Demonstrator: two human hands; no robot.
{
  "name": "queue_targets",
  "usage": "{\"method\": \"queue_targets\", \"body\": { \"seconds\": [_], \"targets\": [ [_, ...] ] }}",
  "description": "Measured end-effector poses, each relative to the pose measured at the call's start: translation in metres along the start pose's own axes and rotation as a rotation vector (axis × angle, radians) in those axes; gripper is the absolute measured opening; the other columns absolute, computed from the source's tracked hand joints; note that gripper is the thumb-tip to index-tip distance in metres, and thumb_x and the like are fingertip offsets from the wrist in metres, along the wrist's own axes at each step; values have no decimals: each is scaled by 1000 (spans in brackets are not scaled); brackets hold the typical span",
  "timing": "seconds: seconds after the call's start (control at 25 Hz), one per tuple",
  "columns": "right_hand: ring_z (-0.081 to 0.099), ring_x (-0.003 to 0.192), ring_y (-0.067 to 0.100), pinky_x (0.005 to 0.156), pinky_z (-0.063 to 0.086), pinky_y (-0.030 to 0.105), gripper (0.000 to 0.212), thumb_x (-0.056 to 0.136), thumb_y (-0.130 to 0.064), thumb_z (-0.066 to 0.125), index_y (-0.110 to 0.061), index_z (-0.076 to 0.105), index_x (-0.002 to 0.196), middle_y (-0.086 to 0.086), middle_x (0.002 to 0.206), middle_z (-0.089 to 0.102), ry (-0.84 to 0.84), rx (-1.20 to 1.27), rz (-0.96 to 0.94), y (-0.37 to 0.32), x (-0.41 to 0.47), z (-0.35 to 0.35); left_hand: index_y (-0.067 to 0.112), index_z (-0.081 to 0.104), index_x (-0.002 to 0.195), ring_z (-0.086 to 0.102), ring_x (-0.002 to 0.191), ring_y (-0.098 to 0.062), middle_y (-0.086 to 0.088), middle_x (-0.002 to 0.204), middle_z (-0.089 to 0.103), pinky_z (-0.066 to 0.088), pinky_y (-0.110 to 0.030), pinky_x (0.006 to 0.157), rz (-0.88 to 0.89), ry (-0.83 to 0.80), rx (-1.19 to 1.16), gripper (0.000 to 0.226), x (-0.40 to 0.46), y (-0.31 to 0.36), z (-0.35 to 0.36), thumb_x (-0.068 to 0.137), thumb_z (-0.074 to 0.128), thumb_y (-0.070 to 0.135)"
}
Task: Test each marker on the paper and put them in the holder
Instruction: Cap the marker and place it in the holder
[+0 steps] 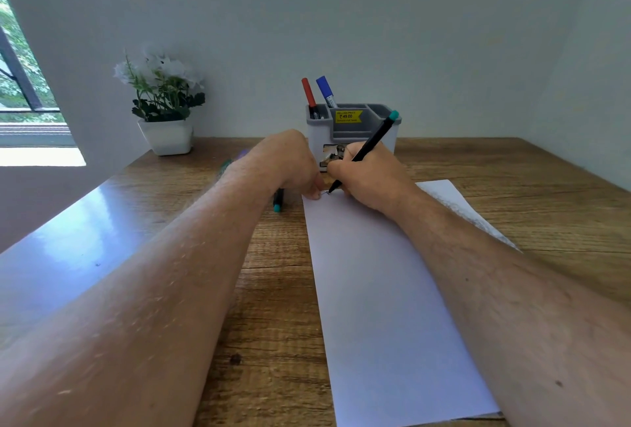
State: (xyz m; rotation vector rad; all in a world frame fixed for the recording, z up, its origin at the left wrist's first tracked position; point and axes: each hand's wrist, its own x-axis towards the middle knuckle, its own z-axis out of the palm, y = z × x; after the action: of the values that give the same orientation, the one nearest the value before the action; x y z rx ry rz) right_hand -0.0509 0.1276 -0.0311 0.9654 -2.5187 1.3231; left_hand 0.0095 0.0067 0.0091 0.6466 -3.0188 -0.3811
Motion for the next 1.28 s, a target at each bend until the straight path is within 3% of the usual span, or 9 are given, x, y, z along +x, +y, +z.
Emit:
{"method": "queue_targets", "body": {
  "seconds": [0.28,0.48,0.56,0.68,0.76,0.92,1.0,1.12,1.28],
  "targets": [
    [56,55,6,53,44,22,26,80,-26,65,-21,54,57,-7,51,55,-33,58,22,2,1,-1,15,69,119,56,118,-21,-2,121,65,41,-41,107,-5,-4,-13,45,-3,2,-1,77,79,27],
    [54,57,7,52,39,21,27,80,-23,65,-20,52,57,-4,54,54,12,51,21,1,-2,0,14,68,119,56,118,-22,-3,122,64,41,-42,106,-8,-3,-24,44,-6,4,-1,79,78,27],
    [52,57,8,52,38,22,27,79,-22,66,-19,50,57,-3,54,52,58,61,24,2,-1,-1,15,70,117,59,111,-21,-2,116,66,47,-39,99,-1,-4,-16,40,-7,3,-3,79,78,27],
    [53,59,11,56,43,25,25,78,-24,66,-16,52,59,-2,56,53,50,74,46,2,-1,-1,13,74,101,64,78,-14,-1,87,70,53,-28,69,12,-6,-114,28,-9,-1,-6,76,80,24],
    [54,59,10,56,45,26,26,79,-26,67,-17,52,60,-2,57,55,45,101,73,1,-1,-2,13,74,101,65,91,-19,-5,98,71,54,-34,82,4,41,-182,26,-10,0,-5,79,76,27],
    [51,57,12,51,41,26,22,81,-25,63,-17,50,66,1,62,55,91,373,235,-6,1,-12,9,69,95,57,88,-22,-9,101,63,50,-43,84,-21,209,-625,16,-14,13,-17,90,58,18],
    [47,47,8,44,37,22,16,82,-18,59,-17,50,69,3,62,53,113,587,310,-11,3,-18,6,69,99,45,71,-20,-8,84,52,50,-39,70,-3,194,-913,30,-20,16,-25,93,40,3],
    [36,33,4,34,29,16,10,86,-12,55,-13,53,76,4,59,48,77,849,288,-17,2,-26,3,70,97,39,50,-12,-3,66,49,34,-23,45,-13,216,-1295,45,-26,17,-25,84,29,-5],
    [43,40,9,36,31,18,6,87,-10,62,-13,61,82,2,64,62,61,1025,195,-17,3,-31,4,69,101,39,62,-15,-8,82,52,36,-24,48,-37,250,-1540,44,-22,17,-20,85,30,-8]
  ]
}}
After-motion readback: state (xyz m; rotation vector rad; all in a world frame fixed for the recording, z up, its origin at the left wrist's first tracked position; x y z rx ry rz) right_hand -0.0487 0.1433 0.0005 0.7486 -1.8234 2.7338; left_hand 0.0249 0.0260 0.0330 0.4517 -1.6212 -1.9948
